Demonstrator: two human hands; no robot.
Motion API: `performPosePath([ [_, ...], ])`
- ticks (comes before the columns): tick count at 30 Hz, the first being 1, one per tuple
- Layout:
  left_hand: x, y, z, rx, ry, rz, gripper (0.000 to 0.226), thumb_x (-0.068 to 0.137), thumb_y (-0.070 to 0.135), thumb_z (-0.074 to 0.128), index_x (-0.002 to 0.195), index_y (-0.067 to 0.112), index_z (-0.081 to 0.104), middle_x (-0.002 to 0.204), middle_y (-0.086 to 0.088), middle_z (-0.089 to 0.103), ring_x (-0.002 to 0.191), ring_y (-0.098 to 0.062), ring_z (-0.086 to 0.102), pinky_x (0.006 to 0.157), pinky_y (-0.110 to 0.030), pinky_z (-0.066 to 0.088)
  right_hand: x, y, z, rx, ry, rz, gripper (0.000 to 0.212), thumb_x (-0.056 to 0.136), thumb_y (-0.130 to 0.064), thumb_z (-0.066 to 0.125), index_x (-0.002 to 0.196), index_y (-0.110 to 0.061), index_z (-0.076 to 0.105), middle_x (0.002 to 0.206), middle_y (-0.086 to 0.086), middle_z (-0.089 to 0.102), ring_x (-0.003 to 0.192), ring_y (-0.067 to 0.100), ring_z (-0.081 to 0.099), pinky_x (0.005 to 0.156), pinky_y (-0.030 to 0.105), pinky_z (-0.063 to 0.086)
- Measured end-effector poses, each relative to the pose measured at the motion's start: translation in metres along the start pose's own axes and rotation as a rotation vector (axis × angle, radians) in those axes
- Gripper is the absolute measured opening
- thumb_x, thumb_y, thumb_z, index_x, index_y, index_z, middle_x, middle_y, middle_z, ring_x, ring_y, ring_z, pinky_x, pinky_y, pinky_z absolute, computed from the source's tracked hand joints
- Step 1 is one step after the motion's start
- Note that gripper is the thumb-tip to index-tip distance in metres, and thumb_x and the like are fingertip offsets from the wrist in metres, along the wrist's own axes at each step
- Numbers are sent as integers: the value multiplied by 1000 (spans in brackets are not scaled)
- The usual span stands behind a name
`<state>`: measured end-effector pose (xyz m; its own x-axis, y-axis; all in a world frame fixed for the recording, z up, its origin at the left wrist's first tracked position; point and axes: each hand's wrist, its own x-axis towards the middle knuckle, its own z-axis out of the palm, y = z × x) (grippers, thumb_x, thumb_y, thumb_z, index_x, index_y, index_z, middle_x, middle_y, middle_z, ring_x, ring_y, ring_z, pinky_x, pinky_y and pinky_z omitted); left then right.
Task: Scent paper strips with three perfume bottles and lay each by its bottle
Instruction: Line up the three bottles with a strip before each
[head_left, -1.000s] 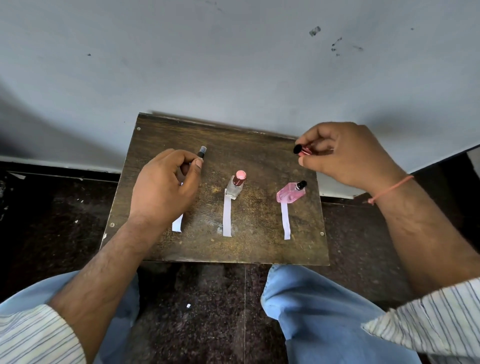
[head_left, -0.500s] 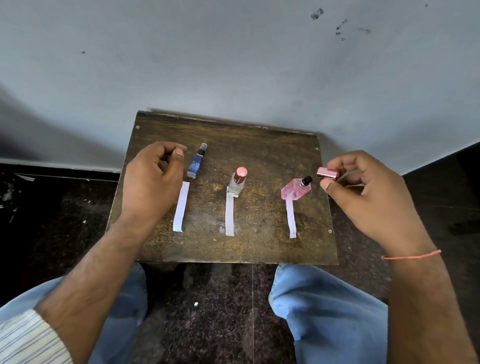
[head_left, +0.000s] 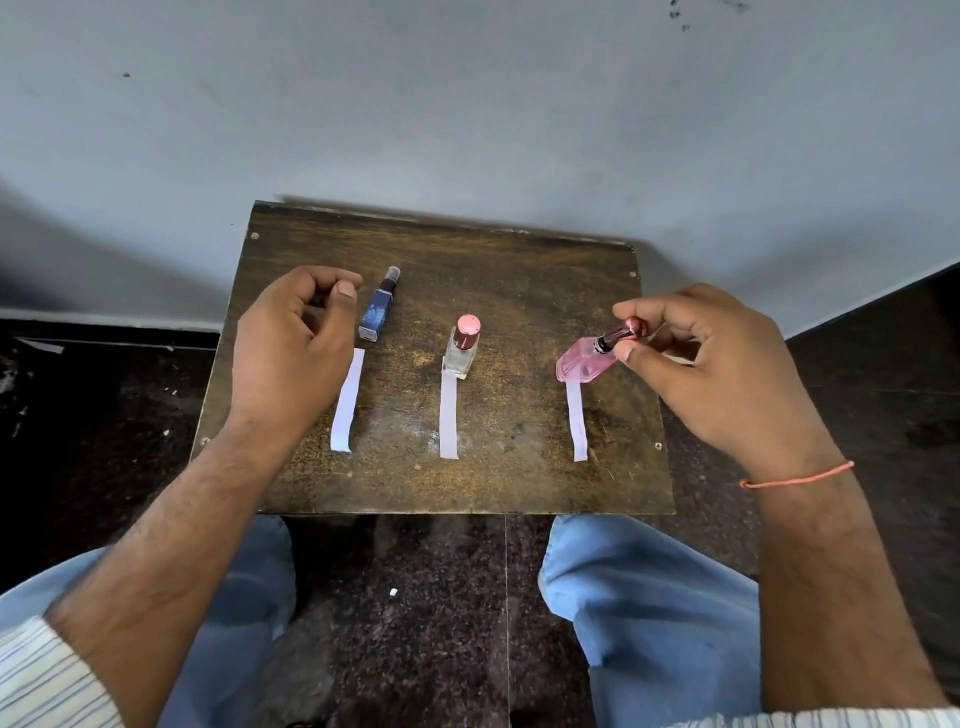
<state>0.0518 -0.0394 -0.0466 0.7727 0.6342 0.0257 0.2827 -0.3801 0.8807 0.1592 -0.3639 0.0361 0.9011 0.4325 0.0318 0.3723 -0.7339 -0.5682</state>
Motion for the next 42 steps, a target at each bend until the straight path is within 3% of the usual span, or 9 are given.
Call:
performPosePath([
  [3,-1,0,0,-7,-9,-6,20,107,34,59,115,26,76,74,13,60,59,-12,47,55,-25,40,3,2,5,-31,-19,-4,35,93,-14,84,126,-25,80,97,-20,62,87,-14,64,76,-3,41],
  [6,-1,0,0,-5,-5,-3,21,107,34,59,116,26,76,73,13,59,58,-11,46,55,-25,40,5,3,10,-58,-44,-2,34,93,-15,84,125,-25,81,103,-12,63,86,-5,67,78,-3,40],
  [9,-2,0,-1,0,3,-2,21,107,34,59,116,25,76,74,14,59,58,-9,45,55,-24,40,6,2,14,-92,-65,-6,35,93,-17,84,126,-26,80,105,-12,63,87,7,69,83,12,49],
  [14,-1,-2,-2,-18,-4,-6,21,106,35,59,115,27,76,73,12,60,60,-14,47,57,-27,42,8,0,16,-148,-70,0,33,94,-20,83,127,-25,80,105,-13,64,87,12,69,80,22,47],
  [20,-2,-1,-5,-12,6,-2,17,106,35,59,112,31,75,72,6,58,57,-13,44,54,-25,39,8,-3,17,-157,-64,22,34,94,-21,82,128,-25,79,106,-12,65,90,14,70,79,18,47],
  [28,-1,0,-12,-24,-1,-15,15,106,35,60,111,33,74,67,11,53,55,-9,42,53,-27,42,5,-15,8,-170,-71,52,70,87,-29,88,151,-27,61,122,-16,58,101,12,63,86,25,41],
  [31,2,1,-20,-13,-14,-25,13,106,33,61,112,33,73,69,13,55,57,-8,46,55,-26,47,9,-34,0,-192,-15,-22,63,89,-31,85,149,-28,63,128,-12,60,108,9,60,85,21,40],
  [34,5,0,-27,52,-60,-32,10,105,33,63,109,35,72,71,11,60,57,-7,49,56,-23,46,30,-69,-5,-232,-35,-161,53,93,-32,81,145,-27,67,132,-4,64,112,8,59,94,24,40],
  [42,7,-7,-55,225,-255,-44,5,99,35,72,96,35,76,85,15,74,69,1,65,58,-10,45,124,-152,45,-517,-401,-617,36,103,-31,71,139,-31,70,133,3,67,122,25,62,104,40,48],
])
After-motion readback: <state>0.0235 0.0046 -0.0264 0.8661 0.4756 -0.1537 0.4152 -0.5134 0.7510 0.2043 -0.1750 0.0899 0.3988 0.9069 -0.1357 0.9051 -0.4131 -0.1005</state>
